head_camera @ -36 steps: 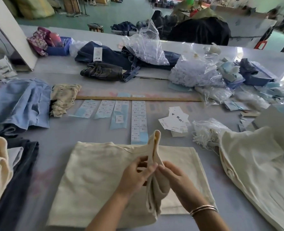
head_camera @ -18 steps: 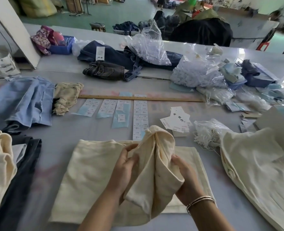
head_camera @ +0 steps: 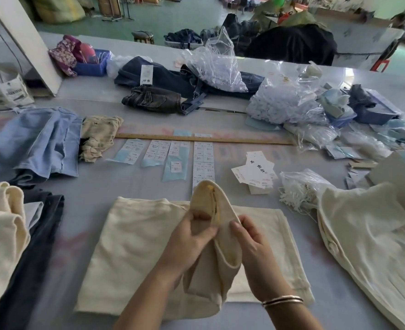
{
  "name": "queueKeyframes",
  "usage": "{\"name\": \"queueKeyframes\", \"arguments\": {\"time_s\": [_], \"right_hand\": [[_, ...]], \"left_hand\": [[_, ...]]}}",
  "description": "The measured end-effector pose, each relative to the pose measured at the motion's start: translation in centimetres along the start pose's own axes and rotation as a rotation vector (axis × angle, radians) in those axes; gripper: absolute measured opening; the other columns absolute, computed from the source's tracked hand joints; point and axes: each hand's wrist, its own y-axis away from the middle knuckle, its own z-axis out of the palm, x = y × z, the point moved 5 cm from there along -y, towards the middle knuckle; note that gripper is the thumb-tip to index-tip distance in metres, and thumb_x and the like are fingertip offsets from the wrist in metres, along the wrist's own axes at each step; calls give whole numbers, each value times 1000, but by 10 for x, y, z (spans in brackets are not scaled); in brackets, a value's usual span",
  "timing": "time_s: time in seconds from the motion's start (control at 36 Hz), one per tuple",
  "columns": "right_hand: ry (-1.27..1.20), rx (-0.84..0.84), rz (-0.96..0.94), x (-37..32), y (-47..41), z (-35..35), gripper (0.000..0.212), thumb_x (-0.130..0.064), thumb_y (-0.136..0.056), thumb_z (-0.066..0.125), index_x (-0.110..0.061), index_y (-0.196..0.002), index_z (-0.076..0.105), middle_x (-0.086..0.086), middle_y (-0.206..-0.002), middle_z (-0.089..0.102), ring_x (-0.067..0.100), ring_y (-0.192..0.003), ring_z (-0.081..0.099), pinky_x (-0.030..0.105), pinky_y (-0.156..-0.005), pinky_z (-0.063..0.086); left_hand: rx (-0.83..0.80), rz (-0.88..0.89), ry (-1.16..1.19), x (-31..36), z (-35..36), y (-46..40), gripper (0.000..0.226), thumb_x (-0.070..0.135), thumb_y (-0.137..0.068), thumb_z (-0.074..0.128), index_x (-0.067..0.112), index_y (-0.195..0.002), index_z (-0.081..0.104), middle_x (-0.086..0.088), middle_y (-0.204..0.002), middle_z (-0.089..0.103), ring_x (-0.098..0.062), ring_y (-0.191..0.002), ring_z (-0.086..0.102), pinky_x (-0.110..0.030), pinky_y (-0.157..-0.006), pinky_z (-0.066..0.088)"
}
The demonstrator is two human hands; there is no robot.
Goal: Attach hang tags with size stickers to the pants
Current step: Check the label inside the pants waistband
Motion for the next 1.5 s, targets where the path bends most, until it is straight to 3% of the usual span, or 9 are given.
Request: {"name": "queueKeyframes", "arguments": {"time_s": [0.25,0.39,0.47,0.56,0.61,0.75,0.86,1.17,1.5], "right_hand": [[-119,202,-36,6,-4,-13,20,-7,-95,49,-26,-92,52,1,-72,62,8,-56,53,18,-46,42],[473,184,-270,-11,-7,-18,53,14,-83,47,-33,-63,61,-9,-77,56,4,-65,50,13,-57,38],[803,60,-225,-14,-6,-14,24,-20,-86,51,-29,-69,66,-12,-83,53,3,-76,54,16,-64,41],[1155,-26,-122,-9,-6,-17,63,-77,-71,32,-25,-76,68,-12,-78,47,4,-72,53,27,-65,42],[1245,-29,-67,-9,-6,-17,71,-85,-63,32,-26,-78,69,-13,-78,44,5,-70,51,26,-63,39],[1172,-19,-87,-1,-8,-27,31,-41,-86,57,-21,-63,56,-6,-75,48,12,-66,51,30,-60,42],[535,-12,46,1,-10,-42,27,-16,-90,59,-10,-65,66,2,-66,61,14,-66,54,31,-63,41],[-306,-103,339,13,-12,-31,25,-13,-76,58,3,-87,74,21,-92,71,30,-77,70,41,-69,58],[23,-72,209,0,-22,-31,28,-26,-89,56,-16,-72,76,6,-81,73,20,-70,69,27,-67,54]], "left_hand": [[7,-17,337,-14,-10,-1,32,9,-75,61,25,-103,64,-6,-103,72,-24,-99,67,-37,-84,53],[113,74,176,-15,-10,4,35,-6,-84,57,29,-89,56,-2,-105,65,-21,-101,61,-41,-89,48],[152,134,39,-10,-6,6,31,-3,-82,60,27,-88,54,7,-97,62,-10,-95,59,-28,-83,48],[140,239,-65,-3,3,7,31,-5,-82,63,25,-88,54,9,-90,60,-4,-86,58,-16,-76,46],[127,310,-134,1,10,7,33,-6,-82,64,24,-87,55,10,-86,61,1,-83,59,-10,-75,43],[82,378,-173,3,20,7,31,-9,-82,60,22,-83,60,11,-83,63,-4,-85,61,-8,-77,42],[115,293,-22,-3,10,3,26,-8,-84,59,17,-80,63,13,-79,66,2,-71,59,-7,-69,42],[181,270,96,1,-17,-8,34,-5,-87,58,27,-77,64,20,-83,67,7,-77,61,-5,-68,43],[82,360,-207,9,-9,-22,71,-22,-77,38,38,-57,71,-14,-100,64,-16,-100,59,-17,-94,43]]}}
